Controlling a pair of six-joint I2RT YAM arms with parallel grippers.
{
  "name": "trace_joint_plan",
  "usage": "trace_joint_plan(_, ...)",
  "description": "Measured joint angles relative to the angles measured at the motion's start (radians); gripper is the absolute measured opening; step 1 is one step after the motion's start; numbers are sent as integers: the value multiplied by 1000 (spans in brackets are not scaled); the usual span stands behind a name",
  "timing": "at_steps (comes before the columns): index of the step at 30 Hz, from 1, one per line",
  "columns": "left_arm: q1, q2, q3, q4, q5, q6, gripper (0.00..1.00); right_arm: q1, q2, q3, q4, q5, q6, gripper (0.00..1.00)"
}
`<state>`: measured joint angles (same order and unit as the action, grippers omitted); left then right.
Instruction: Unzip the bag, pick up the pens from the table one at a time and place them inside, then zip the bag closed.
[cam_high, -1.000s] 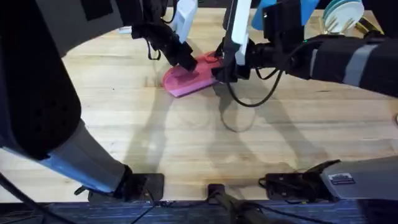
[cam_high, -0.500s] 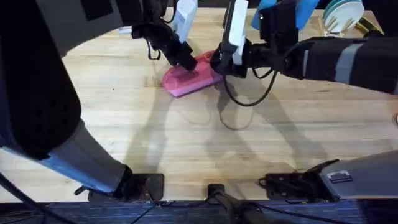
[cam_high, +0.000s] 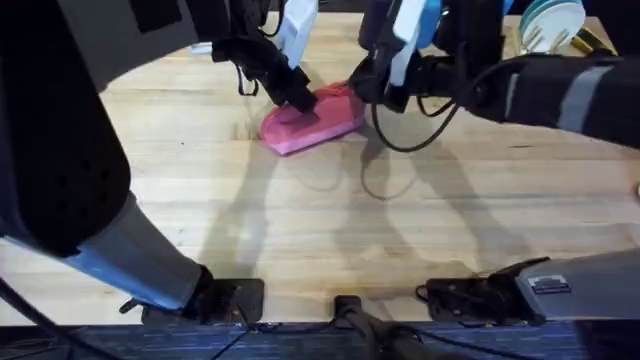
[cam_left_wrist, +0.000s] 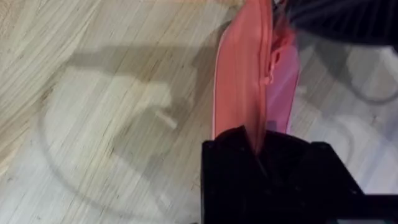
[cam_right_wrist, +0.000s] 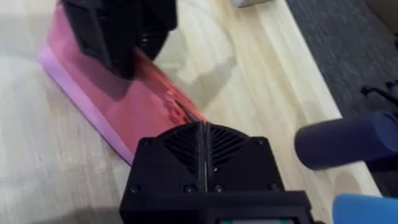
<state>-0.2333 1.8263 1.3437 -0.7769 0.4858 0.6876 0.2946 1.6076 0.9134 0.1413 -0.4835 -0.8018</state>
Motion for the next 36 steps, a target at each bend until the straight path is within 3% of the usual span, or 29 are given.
trace_joint_plan(14, 0, 0, 0, 0, 0, 0, 44, -60, -56, 0, -51, -28, 21, 44)
trace_joint_plan(15, 0, 0, 0, 0, 0, 0, 44, -60, -59, 0, -51, -38, 25, 113)
trace_joint_plan(16, 0, 0, 0, 0, 0, 0, 44, -60, -62, 0, -52, -70, 28, 500)
trace_joint_plan(19, 0, 0, 0, 0, 0, 0, 44, -60, -62, 0, -52, -90, 28, 924)
trace_joint_plan(20, 0, 0, 0, 0, 0, 0, 44, -60, -62, 0, -51, -94, 28, 977)
trace_joint_plan(36, 0, 0, 0, 0, 0, 0, 43, -54, -61, 0, -68, -178, 28, 996)
